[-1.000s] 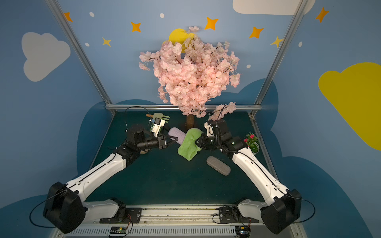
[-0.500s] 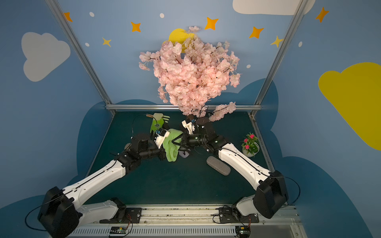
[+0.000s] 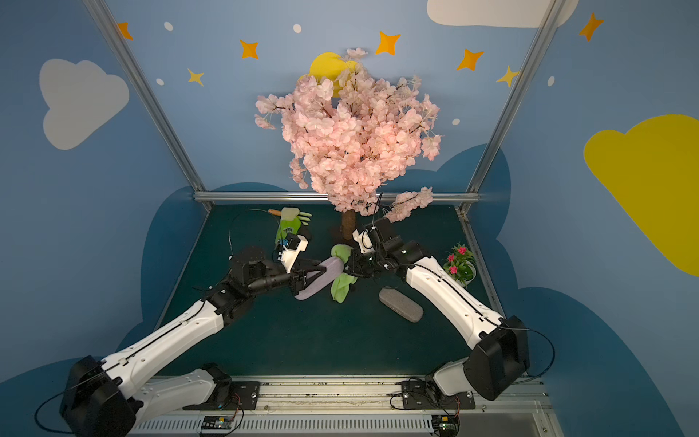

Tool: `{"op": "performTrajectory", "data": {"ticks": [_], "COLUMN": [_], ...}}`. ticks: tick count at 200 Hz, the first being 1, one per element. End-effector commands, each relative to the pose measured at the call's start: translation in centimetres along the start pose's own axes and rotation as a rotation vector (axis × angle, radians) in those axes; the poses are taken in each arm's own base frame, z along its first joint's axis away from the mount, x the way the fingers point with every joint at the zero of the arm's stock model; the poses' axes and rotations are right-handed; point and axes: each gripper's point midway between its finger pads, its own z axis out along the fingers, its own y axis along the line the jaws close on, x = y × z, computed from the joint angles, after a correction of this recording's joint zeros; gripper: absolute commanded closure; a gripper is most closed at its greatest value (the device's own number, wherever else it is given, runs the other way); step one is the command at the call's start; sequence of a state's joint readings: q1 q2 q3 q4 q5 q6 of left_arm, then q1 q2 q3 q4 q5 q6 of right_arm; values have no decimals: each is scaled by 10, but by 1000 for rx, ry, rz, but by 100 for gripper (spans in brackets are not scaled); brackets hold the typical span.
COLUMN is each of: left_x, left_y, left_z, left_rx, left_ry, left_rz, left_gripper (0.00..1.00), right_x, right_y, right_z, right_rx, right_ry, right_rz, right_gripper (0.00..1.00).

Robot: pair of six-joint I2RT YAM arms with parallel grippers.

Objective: Wipe the eyeglass case
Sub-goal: Wipe the dirt from the eyeglass case.

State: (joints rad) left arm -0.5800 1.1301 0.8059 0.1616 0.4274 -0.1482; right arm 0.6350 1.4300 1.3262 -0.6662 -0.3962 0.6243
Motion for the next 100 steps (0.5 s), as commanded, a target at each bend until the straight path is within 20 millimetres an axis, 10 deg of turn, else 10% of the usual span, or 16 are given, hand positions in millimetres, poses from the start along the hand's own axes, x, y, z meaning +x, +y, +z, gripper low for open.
{"op": "performTrajectory", "data": {"ticks": [1, 34, 100], "left_x": [-9, -1, 27], "left_y": [-4, 1, 17], "left_z": [3, 6, 11], "left_rx": [21, 1, -29], "left_ry": [-18, 9, 58], "left_rz": [25, 22, 0], "left_gripper": [97, 97, 97], "right_x": [-7, -7, -17], "right_y": [42, 58, -46], "right_z": [-18, -28, -53], "right_rx": [-117, -181, 64], "right_ry": [-3, -15, -139], "right_rz": [-63, -95, 48], "right_gripper": [100, 100, 100]}}
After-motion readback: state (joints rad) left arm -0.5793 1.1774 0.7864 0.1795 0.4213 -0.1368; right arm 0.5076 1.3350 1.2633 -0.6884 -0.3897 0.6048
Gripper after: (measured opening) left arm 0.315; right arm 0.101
